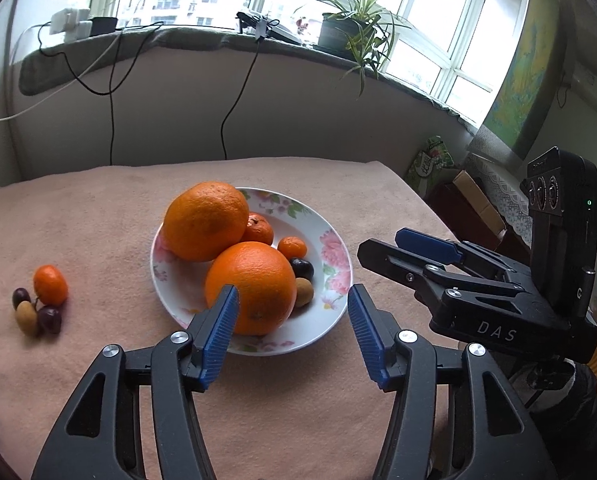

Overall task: Organize fruits
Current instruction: 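Open both grippers to drop the kiwi and kumquat into the bowl, then move both grippers back toward the remaining plums, kiwi and tangerine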

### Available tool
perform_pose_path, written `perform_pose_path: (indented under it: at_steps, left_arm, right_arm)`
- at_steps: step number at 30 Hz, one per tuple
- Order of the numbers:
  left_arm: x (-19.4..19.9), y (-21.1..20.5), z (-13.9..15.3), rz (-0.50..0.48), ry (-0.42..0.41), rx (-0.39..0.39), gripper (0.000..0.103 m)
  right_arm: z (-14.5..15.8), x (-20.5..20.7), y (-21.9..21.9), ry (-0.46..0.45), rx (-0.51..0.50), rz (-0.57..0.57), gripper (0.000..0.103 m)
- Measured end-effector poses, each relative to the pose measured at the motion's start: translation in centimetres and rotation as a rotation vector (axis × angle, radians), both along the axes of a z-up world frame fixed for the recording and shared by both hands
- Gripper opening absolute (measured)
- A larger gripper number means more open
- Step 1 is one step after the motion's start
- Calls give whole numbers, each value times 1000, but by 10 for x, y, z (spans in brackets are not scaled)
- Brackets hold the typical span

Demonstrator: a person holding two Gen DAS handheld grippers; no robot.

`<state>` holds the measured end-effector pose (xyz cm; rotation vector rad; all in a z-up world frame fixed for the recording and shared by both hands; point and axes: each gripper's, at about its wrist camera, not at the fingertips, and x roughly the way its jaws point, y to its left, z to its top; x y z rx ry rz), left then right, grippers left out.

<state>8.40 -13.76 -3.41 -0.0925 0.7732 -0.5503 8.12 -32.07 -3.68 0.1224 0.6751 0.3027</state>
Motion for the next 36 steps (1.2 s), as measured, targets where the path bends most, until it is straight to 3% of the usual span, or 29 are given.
perform_pose_path:
  at_steps: [5, 11, 19, 23, 36]
  left_arm:
    - [-5, 20, -2, 43, 1, 15, 60]
    - [-7, 54, -4, 128, 7, 28, 70]
    - [-7, 103, -12, 225, 12, 67, 70]
    - [-8, 124, -16, 265, 13, 77, 70]
    - [-6, 169, -29, 326, 27, 50, 70]
  right_arm:
    - [9, -7, 13, -34, -2, 6, 69]
    - [17, -9, 27, -45, 44, 19, 69]
    - [21, -1, 61, -22, 39, 87, 70]
    - [24, 4, 79, -15, 35, 117, 82]
    - [23, 20, 130, 41, 71, 223, 82]
